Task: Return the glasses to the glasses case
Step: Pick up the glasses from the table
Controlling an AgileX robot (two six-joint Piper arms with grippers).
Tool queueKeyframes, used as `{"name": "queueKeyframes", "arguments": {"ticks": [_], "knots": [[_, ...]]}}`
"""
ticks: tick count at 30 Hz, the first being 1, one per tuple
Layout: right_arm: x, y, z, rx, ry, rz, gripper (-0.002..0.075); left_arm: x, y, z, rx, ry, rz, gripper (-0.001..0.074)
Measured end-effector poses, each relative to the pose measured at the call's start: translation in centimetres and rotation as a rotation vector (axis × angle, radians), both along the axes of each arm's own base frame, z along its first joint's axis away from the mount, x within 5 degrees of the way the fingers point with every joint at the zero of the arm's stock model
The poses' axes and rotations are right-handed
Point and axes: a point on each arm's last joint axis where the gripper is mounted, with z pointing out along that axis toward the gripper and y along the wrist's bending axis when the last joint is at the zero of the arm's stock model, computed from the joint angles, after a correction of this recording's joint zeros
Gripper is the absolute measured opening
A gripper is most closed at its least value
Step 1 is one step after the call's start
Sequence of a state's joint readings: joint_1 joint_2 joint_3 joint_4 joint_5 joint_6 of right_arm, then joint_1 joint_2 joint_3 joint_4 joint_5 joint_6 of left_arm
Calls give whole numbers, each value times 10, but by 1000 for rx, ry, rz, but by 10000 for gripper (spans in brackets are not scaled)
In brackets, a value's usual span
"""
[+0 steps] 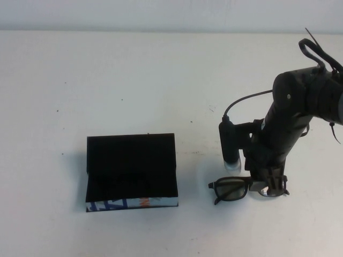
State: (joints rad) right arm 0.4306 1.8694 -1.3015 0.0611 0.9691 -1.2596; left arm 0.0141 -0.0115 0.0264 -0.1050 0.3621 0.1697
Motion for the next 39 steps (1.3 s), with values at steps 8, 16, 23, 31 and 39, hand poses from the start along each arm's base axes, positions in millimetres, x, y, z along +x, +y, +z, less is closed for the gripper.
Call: {"name": "queueKeyframes", "arguments": {"ticks": [8, 16, 23, 31, 39], "knots": [[8, 4, -8, -9, 18, 10, 345, 0, 0, 0, 0, 0, 0, -1], [9, 4, -13, -16, 35, 11, 326, 0, 0, 0, 0, 0, 0, -1], [7, 4, -14, -22, 51, 12, 288, 0, 0, 0, 0, 0, 0, -1], [4, 2, -14, -34, 83, 17, 174, 0, 0, 0, 0, 0, 0, -1], [-4, 1, -3, -41, 116, 26, 50, 0, 0, 0, 0, 0, 0, -1]]}}
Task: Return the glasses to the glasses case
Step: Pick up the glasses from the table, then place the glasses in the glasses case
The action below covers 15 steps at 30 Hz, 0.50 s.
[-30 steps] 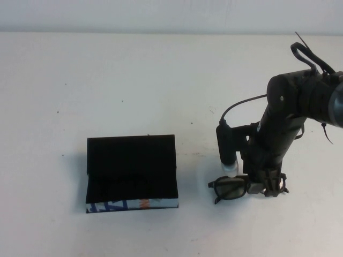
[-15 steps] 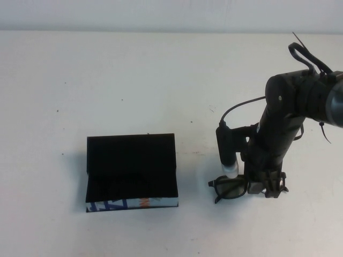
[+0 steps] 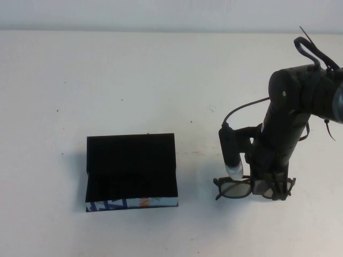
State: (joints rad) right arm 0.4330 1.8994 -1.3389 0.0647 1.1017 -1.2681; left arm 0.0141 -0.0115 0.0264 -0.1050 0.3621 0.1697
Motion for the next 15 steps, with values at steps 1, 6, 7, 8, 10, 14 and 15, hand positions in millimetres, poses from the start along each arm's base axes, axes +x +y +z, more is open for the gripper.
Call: {"name": "queueKeyframes", "arguments": {"ticks": [1, 6, 7, 8, 10, 14, 15], "knots": [[-2, 0, 2, -1, 4, 4, 50, 0, 0, 0, 0, 0, 0, -1], [-14, 16, 25, 2, -2, -8, 50, 0, 0, 0, 0, 0, 0, -1], [-16, 22, 31, 4, -7, -5, 50, 0, 0, 0, 0, 0, 0, -1], [-17, 30, 38, 12, -20, -3, 50, 0, 0, 0, 0, 0, 0, -1], [-19, 47, 51, 38, -57, 19, 50, 0, 0, 0, 0, 0, 0, -1], [-29, 87, 80, 109, -130, 92, 50, 0, 0, 0, 0, 0, 0, -1], [-32, 97, 84, 125, -140, 111, 50, 0, 0, 0, 0, 0, 0, -1]]}}
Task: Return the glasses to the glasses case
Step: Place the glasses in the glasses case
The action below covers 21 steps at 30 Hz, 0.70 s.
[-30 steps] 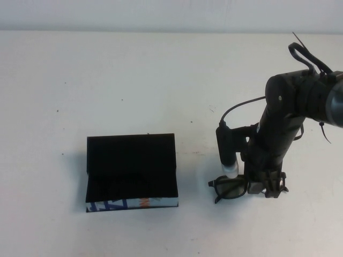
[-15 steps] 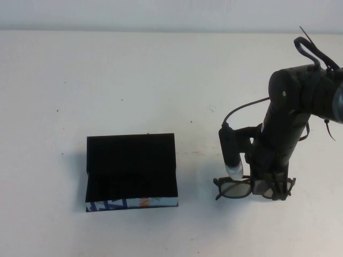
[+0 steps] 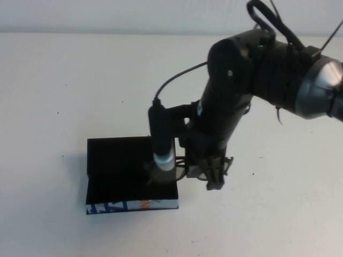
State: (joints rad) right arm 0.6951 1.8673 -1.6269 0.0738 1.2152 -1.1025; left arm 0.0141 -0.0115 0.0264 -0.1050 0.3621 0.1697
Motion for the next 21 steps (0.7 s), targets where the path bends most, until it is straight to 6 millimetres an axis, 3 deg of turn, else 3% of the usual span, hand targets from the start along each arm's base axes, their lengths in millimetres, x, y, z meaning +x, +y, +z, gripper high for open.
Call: {"name": "queueKeyframes", "arguments": {"ticks": [4, 9, 15, 21], "knots": [[-3, 36, -1, 23, -14, 65, 50, 0, 0, 0, 0, 0, 0, -1], [7, 70, -26, 18, 4, 74, 50, 0, 0, 0, 0, 0, 0, -1], [16, 90, -40, 35, 10, 71, 50, 0, 0, 0, 0, 0, 0, -1], [20, 97, -45, 41, 14, 71, 50, 0, 0, 0, 0, 0, 0, -1]]}}
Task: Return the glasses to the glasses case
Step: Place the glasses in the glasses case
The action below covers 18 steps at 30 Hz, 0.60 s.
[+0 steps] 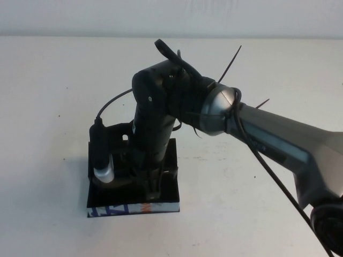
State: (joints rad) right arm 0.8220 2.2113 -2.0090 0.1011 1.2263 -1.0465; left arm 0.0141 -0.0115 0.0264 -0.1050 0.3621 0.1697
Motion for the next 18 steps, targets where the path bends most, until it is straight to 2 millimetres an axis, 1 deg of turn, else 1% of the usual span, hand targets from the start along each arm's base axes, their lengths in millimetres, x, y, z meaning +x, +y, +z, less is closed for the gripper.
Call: {"name": "queueKeyframes", "arguments": {"ticks": [8, 14, 18], "knots": [[1, 4, -10, 1, 29, -2, 50, 0, 0, 0, 0, 0, 0, -1], [0, 5, -11, 7, 39, -6, 50, 0, 0, 0, 0, 0, 0, -1], [-1, 7, -16, 4, 53, -9, 49, 0, 0, 0, 0, 0, 0, 0]]}}
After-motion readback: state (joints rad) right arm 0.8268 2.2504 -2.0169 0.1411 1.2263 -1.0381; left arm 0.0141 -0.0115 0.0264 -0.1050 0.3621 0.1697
